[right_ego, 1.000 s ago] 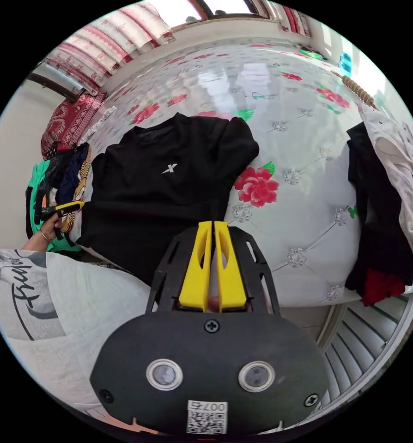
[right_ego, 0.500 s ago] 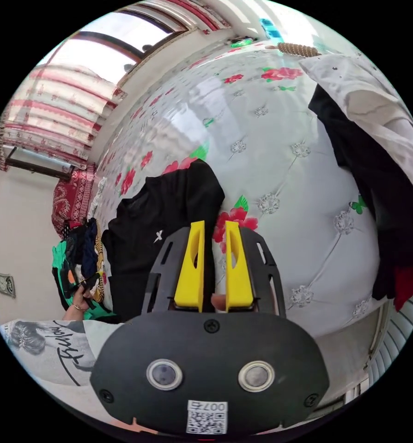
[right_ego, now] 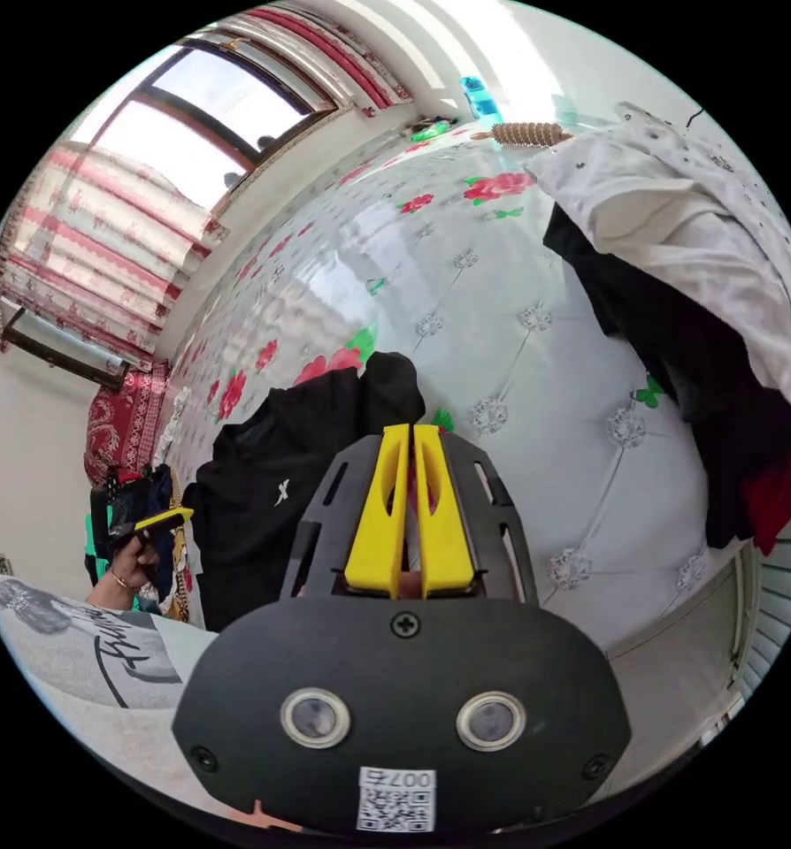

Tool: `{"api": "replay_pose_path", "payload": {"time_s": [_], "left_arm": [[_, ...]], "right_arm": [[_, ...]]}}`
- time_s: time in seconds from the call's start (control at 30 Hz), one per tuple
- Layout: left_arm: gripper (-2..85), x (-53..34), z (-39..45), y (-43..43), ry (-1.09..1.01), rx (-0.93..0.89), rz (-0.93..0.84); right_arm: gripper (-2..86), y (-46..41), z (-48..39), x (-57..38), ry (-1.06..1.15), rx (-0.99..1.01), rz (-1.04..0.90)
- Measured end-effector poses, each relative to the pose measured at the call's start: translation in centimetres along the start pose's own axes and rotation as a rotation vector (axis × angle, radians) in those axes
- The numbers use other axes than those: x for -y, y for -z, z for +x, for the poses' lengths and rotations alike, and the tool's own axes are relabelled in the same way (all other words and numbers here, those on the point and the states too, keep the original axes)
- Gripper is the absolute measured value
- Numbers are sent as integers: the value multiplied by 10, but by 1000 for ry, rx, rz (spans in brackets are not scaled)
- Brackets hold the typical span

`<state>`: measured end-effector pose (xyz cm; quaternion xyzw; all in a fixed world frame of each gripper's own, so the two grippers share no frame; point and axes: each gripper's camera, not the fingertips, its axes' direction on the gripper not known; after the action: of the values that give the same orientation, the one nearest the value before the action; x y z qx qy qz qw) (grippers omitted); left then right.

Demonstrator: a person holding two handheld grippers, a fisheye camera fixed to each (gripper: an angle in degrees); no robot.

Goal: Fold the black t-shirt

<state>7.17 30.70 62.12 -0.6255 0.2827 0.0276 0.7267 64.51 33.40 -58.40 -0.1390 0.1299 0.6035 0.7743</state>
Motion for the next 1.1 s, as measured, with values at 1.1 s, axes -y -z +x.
{"api": "replay_pose_path", "payload": {"time_s": [1.1], "left_arm": [[0, 374, 267, -94, -577, 34, -105]], "right_arm": [[3, -27, -16, 108, 259, -160, 36]]}}
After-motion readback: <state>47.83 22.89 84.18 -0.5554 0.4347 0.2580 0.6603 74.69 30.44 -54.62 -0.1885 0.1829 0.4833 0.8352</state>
